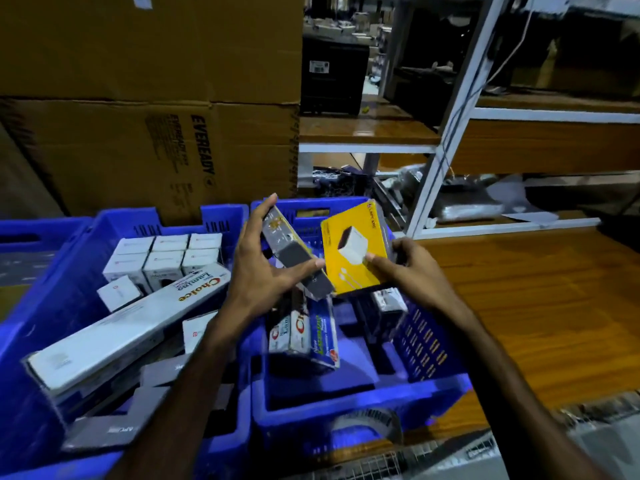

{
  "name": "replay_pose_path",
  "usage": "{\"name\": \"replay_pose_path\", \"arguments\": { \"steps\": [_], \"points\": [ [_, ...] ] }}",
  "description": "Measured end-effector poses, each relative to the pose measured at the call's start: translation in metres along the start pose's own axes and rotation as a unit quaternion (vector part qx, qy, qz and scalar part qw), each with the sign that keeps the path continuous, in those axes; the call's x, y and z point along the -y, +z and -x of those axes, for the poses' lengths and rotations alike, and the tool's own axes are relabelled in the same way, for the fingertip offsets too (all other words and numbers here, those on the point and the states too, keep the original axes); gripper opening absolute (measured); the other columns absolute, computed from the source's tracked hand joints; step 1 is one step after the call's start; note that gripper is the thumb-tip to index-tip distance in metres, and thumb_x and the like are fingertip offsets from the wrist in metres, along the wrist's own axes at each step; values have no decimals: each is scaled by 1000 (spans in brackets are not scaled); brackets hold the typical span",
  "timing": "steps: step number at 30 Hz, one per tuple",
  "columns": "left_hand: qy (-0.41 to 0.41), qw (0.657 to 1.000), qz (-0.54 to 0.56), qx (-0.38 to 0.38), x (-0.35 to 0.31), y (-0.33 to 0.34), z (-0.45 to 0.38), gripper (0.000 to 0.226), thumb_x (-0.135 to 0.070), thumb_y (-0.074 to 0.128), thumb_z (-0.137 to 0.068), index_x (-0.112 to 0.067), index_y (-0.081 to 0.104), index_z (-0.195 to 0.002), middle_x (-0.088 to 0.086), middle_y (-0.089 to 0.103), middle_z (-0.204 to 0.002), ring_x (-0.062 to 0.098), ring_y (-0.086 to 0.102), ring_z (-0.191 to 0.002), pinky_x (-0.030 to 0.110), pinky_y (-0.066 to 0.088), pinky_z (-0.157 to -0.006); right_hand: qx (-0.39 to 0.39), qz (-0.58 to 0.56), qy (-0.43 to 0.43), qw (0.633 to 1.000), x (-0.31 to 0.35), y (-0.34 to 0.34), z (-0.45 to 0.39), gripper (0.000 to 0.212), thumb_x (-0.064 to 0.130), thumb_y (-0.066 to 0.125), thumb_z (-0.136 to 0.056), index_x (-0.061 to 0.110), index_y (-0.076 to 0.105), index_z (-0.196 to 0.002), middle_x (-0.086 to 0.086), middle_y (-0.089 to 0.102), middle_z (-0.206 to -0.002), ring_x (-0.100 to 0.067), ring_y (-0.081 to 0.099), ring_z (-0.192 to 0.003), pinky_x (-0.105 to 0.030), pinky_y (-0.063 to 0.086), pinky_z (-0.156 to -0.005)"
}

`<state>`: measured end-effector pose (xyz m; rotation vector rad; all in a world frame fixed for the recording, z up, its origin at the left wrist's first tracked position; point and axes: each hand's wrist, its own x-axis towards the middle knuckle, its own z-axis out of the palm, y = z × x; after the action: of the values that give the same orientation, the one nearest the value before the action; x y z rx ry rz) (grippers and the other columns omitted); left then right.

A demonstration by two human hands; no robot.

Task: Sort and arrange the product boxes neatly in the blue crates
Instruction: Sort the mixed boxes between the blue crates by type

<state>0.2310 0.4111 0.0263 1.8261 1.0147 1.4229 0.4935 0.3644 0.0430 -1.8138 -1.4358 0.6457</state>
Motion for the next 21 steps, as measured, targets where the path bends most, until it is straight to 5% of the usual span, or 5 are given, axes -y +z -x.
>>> {"name": "replay_pose_path", "arguments": {
  "steps": [5,9,11,17,21],
  "points": [
    [-29,997,33,-62,-4,-47,12,109,-41,96,-64,-30,38,-155,-16,48,-146,6,62,-123,37,62,-91,18,-124,-43,991,20,47,11,56,64,73,-75,16,61,-100,-7,64,-80,-13,60,-75,-48,51,-70],
    [-52,991,42,-117,-4,-104,29,105,-25,98,-67,-30,39,-154,13,54,-142,20,71,-103,26,62,-74,64,-193,-87,975,62,85,14,30,35,73,-91,9,61,-98,7,54,-73,-5,51,-64,-23,40,-54],
    [-61,986,36,-148,-5,-142,39,102,-26,95,-68,-31,40,-153,21,54,-141,23,70,-103,24,61,-73,88,-222,-98,966,91,111,17,23,32,71,-93,12,62,-99,10,56,-74,-7,53,-64,-21,39,-52],
    [-64,966,-29,-249,-16,-260,84,96,-37,93,-66,-30,45,-149,6,56,-141,4,65,-104,17,54,-79,187,-241,-139,942,174,207,39,21,30,72,-93,13,64,-101,20,59,-66,-1,57,-64,-16,44,-58],
    [-75,949,-59,-300,-18,-324,119,97,-24,91,-66,-19,43,-150,-5,60,-134,-9,65,-98,13,53,-79,253,-198,-165,933,225,269,55,25,41,72,-90,20,64,-101,9,61,-77,-6,58,-66,-28,43,-53]
  ]
}}
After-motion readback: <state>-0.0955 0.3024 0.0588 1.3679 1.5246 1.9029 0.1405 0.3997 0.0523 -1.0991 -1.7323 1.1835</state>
